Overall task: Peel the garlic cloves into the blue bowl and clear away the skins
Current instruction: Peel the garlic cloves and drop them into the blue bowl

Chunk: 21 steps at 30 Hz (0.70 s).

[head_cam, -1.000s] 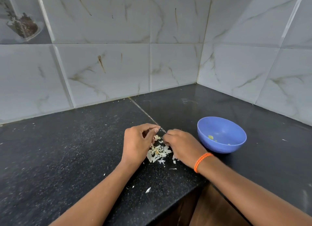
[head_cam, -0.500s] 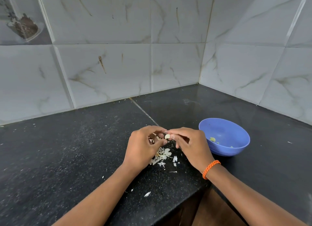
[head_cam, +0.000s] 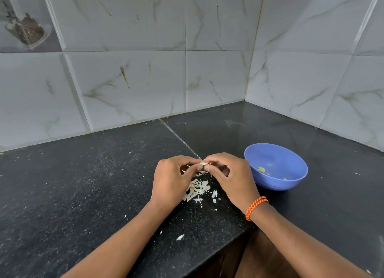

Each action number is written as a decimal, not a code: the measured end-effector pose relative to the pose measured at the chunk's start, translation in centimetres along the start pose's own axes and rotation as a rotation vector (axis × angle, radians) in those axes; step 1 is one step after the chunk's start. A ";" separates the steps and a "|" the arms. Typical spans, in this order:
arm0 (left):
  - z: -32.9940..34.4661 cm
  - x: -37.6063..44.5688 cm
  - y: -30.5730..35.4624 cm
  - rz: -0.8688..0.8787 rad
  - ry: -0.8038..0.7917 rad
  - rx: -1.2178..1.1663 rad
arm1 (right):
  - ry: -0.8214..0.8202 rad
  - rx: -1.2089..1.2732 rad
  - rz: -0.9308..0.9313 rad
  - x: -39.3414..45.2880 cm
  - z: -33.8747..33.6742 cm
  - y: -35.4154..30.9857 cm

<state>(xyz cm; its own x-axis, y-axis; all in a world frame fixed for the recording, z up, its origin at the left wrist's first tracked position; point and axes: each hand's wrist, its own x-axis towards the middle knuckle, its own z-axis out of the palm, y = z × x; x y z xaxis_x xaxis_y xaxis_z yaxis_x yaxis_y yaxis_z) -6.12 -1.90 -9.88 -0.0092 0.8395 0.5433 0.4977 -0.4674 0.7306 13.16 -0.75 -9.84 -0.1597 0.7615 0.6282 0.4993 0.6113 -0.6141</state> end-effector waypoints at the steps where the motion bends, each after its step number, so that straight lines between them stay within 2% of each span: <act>1: 0.0 -0.1 0.1 0.013 -0.013 0.006 | 0.007 0.009 0.009 0.0 0.0 0.1; 7: 0.0 -0.1 0.3 0.082 0.007 0.071 | 0.001 0.117 0.088 0.1 0.3 0.1; 10: -0.1 -0.1 0.4 0.107 0.026 0.091 | -0.037 0.318 0.188 0.1 0.5 -0.1; 16: 0.0 -0.2 0.8 0.027 0.007 -0.113 | -0.113 0.777 0.395 -0.1 0.0 -0.2; 21: -0.1 -0.1 0.7 -0.034 0.035 -0.259 | -0.044 0.832 0.392 -0.3 0.5 -0.7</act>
<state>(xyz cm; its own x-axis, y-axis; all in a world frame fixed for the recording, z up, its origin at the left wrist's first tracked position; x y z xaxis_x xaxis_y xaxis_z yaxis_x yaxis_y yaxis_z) -5.85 -2.29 -9.41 -0.0541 0.8477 0.5277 0.2583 -0.4986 0.8275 12.43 -1.29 -9.92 -0.1489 0.9439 0.2947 -0.2465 0.2531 -0.9355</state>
